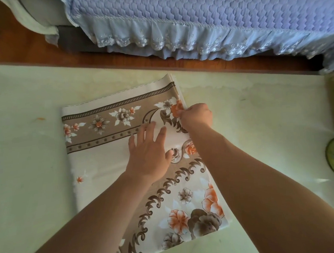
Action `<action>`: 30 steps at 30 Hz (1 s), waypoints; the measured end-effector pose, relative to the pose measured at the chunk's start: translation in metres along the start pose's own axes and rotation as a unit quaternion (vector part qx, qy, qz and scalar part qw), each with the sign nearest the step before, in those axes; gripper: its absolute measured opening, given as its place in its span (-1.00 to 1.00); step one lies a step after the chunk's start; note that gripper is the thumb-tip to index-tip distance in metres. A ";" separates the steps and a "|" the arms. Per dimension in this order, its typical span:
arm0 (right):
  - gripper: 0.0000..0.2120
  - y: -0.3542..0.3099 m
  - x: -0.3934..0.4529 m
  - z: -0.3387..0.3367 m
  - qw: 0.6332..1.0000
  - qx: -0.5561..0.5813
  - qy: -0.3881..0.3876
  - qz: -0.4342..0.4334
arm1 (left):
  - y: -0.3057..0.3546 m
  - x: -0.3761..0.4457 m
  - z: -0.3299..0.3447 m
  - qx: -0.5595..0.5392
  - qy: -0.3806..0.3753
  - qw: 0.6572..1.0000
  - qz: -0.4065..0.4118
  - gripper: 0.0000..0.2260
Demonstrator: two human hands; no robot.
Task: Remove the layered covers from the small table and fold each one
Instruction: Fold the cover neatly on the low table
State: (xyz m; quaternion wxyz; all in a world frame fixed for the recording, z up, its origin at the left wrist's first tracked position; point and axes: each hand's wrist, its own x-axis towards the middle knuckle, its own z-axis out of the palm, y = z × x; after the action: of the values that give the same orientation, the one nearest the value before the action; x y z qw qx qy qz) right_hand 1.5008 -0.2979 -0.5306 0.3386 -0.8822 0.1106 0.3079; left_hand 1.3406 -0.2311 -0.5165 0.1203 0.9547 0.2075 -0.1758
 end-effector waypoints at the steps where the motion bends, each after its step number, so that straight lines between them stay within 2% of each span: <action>1: -0.65 -0.001 0.001 0.000 1.000 0.003 -0.001 0.005 | -0.001 0.000 0.000 0.001 -0.004 1.000 -0.005 -0.38; 6: -0.71 -0.002 0.004 -0.005 1.000 -0.003 -0.010 0.004 | -0.012 0.001 0.001 -0.003 -0.042 0.998 -0.039 -0.39; 10: -0.79 0.005 0.002 -0.004 0.996 -0.074 0.015 -0.039 | -0.019 0.002 0.005 -0.001 -0.055 0.998 -0.038 -0.36; 21: -0.64 0.000 0.007 -0.006 0.992 -0.116 0.006 -0.056 | -0.020 0.008 0.007 -0.002 -0.044 0.998 -0.046 -0.34; 25: -0.77 -0.002 -0.004 -0.005 0.991 -0.113 0.044 -0.050 | -0.021 0.009 0.006 -0.004 -0.055 0.997 -0.045 -0.28; 27: -0.80 0.005 -0.018 -0.002 0.973 -0.170 0.108 -0.114 | -0.020 0.009 0.004 -0.003 -0.063 0.997 -0.047 -0.23; 29: -0.69 0.026 -0.037 0.006 0.909 -0.239 0.178 -0.290 | -0.019 0.010 0.003 -0.008 -0.060 0.997 -0.050 -0.21; 30: -0.62 0.041 -0.048 0.011 0.873 -0.255 0.161 -0.383 | -0.019 0.011 0.004 -0.013 -0.059 0.997 -0.052 -0.20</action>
State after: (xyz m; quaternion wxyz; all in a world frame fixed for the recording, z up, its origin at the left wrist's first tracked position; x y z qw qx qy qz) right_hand 1.4409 -0.3215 -0.5291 0.1705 -0.9486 -0.2655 0.0257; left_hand 1.3403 -0.2114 -0.5272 0.1359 0.9290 0.2514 -0.2352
